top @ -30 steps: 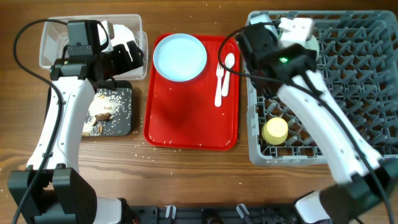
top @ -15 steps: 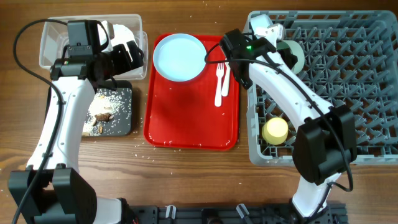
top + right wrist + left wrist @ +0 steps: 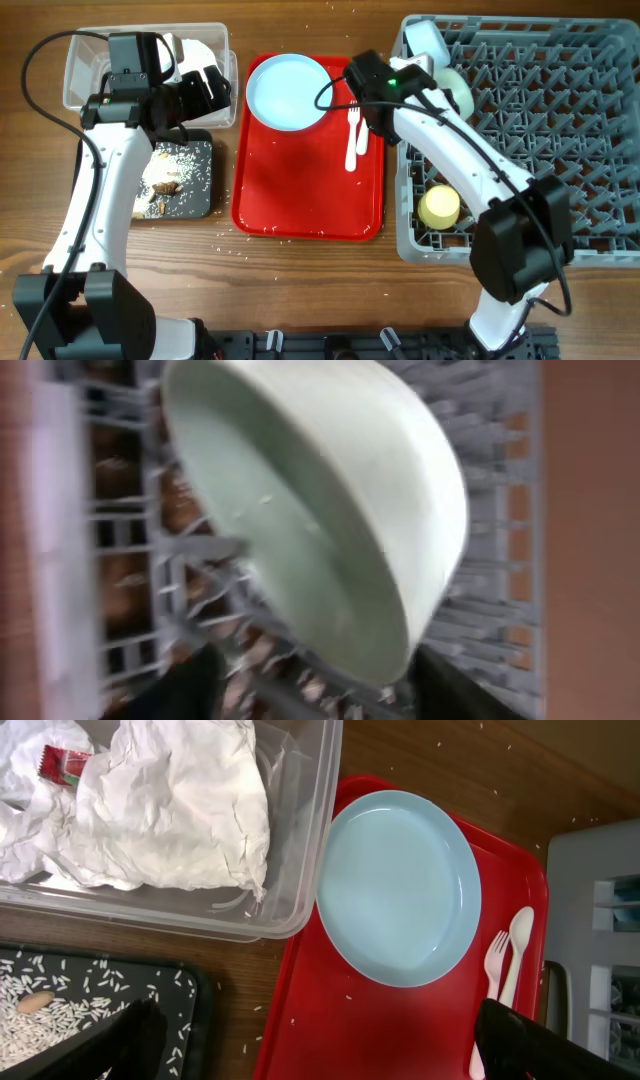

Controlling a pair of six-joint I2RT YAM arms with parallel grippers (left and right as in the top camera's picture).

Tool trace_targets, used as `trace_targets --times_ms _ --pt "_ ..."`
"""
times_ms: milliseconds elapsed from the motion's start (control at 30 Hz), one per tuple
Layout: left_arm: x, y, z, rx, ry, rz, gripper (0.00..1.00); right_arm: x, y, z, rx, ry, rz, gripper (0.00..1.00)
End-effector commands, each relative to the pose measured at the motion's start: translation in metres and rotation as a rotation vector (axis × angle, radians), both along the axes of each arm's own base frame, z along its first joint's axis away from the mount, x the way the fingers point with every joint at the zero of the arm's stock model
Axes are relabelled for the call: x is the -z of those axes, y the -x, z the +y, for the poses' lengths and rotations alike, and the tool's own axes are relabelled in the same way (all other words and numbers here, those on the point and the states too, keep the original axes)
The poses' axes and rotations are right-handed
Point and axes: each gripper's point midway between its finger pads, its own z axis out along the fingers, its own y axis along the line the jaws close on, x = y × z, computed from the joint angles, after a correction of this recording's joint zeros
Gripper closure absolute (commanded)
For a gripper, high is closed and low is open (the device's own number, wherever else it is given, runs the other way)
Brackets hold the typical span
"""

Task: Sort waste into correct bins and load items into the dishwasher rack
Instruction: 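Set the light-blue cup in the rack and release, then grasp the light-blue plate with the right gripper and lift it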

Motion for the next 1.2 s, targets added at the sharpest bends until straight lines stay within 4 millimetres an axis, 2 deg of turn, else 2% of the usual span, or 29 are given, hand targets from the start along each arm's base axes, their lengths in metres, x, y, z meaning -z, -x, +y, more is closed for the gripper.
trace_targets --times_ms 0,67,167,233,267,333,400,433,500,533,600,633,733,800,833,867,933,1100,1167 --pt "-0.005 -0.001 0.003 -0.003 -0.008 -0.015 0.00 -0.040 -0.003 0.035 -0.040 -0.290 -0.088 0.26" --pt "-0.005 -0.001 0.003 -0.003 -0.008 -0.015 0.00 -0.049 -0.007 0.067 -0.119 -0.484 -0.103 0.23" --pt "-0.005 -0.001 0.003 -0.003 -0.008 -0.015 0.00 -0.062 -0.022 0.126 -0.236 -0.790 -0.142 0.24" --pt "-0.005 -0.001 0.003 -0.003 -0.008 -0.015 0.00 -0.068 -0.038 0.162 -0.299 -0.959 -0.179 0.30" --pt "-0.005 -0.001 0.003 -0.003 -0.008 -0.015 0.00 -0.067 -0.046 0.172 -0.324 -0.994 -0.195 0.32" --pt "-0.005 -0.001 0.003 -0.003 -0.008 -0.015 0.00 -0.054 -0.062 0.187 -0.302 -1.043 -0.219 0.34" --pt "-0.005 -0.001 0.003 -0.003 -0.008 -0.015 0.00 -0.023 -0.073 0.200 -0.254 -1.064 -0.200 0.36" --pt "-0.005 -0.001 0.003 -0.003 -0.008 -0.015 0.00 0.007 -0.077 0.207 -0.192 -1.075 -0.169 0.37" --pt "-0.005 -0.001 0.003 -0.003 -0.008 -0.015 0.00 0.043 -0.077 0.208 -0.071 -1.093 -0.130 0.38" --pt "-0.005 -0.001 0.003 -0.003 -0.008 -0.015 0.00 0.067 -0.076 0.207 -0.001 -1.092 -0.101 0.39" --pt "-0.005 -0.001 0.003 -0.003 -0.008 -0.015 0.00 0.095 -0.072 0.210 0.051 -1.095 -0.054 0.40" --pt "-0.005 -0.001 0.003 -0.003 -0.008 -0.015 0.00 0.108 -0.071 0.209 0.076 -1.087 -0.037 0.40" --pt "-0.005 -0.001 0.003 -0.003 -0.008 -0.015 0.00 0.132 -0.069 0.209 0.108 -1.077 -0.011 0.43" --pt "-0.005 -0.001 0.003 -0.003 -0.008 -0.015 0.00 0.138 -0.068 0.210 0.113 -1.075 -0.002 0.49" --pt "-0.005 -0.001 0.003 -0.003 -0.008 -0.015 0.00 0.138 -0.068 0.210 0.113 -1.075 -0.002 0.60" --pt "-0.005 -0.001 0.003 -0.003 -0.008 -0.015 0.00 0.138 -0.068 0.210 0.113 -1.075 -0.001 0.76" --pt "-0.005 -0.001 0.003 -0.003 -0.008 -0.015 0.00 0.138 -0.065 0.212 0.109 -1.084 0.016 0.96" --pt "-0.005 -0.001 0.003 -0.003 -0.008 -0.015 0.00 0.137 -0.054 0.220 0.031 -1.117 0.108 0.96" --pt "-0.005 -0.001 0.003 -0.003 -0.008 -0.015 0.00 0.123 -0.054 0.222 -0.041 -1.156 0.132 0.96"
